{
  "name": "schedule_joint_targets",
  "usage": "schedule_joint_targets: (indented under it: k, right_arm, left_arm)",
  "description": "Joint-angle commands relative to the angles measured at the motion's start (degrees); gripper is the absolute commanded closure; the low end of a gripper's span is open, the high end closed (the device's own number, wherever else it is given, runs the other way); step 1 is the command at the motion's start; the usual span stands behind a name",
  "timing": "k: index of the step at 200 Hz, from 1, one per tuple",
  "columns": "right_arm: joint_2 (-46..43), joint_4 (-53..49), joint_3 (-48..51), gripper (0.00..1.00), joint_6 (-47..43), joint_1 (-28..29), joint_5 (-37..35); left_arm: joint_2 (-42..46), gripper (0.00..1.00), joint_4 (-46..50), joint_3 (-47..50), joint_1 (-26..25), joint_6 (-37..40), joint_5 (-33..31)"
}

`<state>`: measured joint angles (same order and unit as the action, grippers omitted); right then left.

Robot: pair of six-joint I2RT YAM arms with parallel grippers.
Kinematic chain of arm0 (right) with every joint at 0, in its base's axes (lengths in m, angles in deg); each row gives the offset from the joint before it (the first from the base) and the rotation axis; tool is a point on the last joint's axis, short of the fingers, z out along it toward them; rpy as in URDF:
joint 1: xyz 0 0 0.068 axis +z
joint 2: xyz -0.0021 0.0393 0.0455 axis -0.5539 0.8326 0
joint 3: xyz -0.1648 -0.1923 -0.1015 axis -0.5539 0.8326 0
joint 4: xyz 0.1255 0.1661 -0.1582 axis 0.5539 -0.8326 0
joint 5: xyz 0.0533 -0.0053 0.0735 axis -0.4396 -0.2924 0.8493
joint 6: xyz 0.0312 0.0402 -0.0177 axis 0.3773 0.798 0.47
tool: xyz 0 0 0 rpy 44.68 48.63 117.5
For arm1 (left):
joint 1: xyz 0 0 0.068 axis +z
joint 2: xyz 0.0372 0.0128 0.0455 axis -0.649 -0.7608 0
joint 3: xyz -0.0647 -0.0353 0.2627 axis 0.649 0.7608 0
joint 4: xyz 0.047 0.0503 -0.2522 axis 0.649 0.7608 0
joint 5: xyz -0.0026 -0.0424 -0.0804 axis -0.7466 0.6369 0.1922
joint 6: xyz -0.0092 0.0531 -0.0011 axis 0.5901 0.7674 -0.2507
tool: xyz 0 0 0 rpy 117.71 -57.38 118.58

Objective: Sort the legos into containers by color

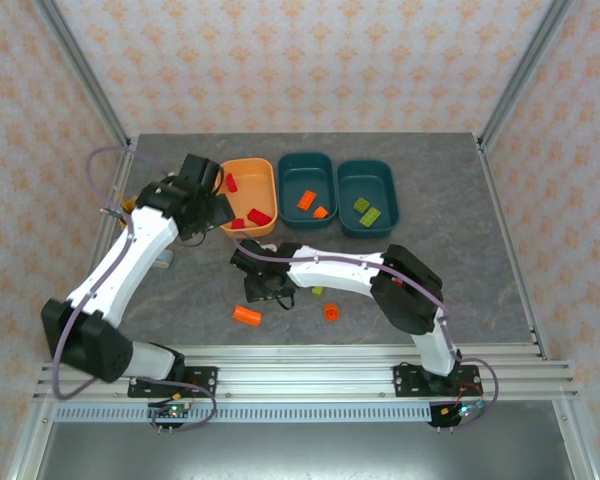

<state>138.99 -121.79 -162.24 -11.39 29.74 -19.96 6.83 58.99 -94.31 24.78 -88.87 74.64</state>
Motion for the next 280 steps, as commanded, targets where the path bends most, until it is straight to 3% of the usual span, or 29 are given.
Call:
schedule_joint_targets:
  k: [1,50,113,184,231,280]
  right_arm:
    - [1.40,-3.65,-2.25,0.41,3.56,0.33,-2.27]
    - [3.50,-5.39,-3.88,0.53,4.82,0.41,-2.60]
    - [3.39,-5.81,-4.16,0.64,4.86,0.42,-3.72]
    - [-11.30,-12.07,-3.12,0.68,3.02,-1.15,-11.12]
    - [-20.35,-13.75,0.90,0.69,1.13,-9.38,-12.58]
    - [-22.30,-11.07,4.83,0.69,-5.96,-27.40,-8.09]
  left_arm:
    - [5.82,0.22,3.02,4.28,-0.72,-3.94,-2.27]
    - [13.25,0.22,5.83,9.21,-2.91,-4.88,-2.25]
    - [15.17,0.22,5.88,10.62,-6.14,-4.97,-2.25]
    - [21.04,0.23,3.17,13.56,-8.79,-2.36,6.24]
    - [17.77,0.23,-1.20,11.11,-10.08,-2.03,10.14]
    - [8.27,0.23,-7.39,4.21,-16.26,0.13,13.40]
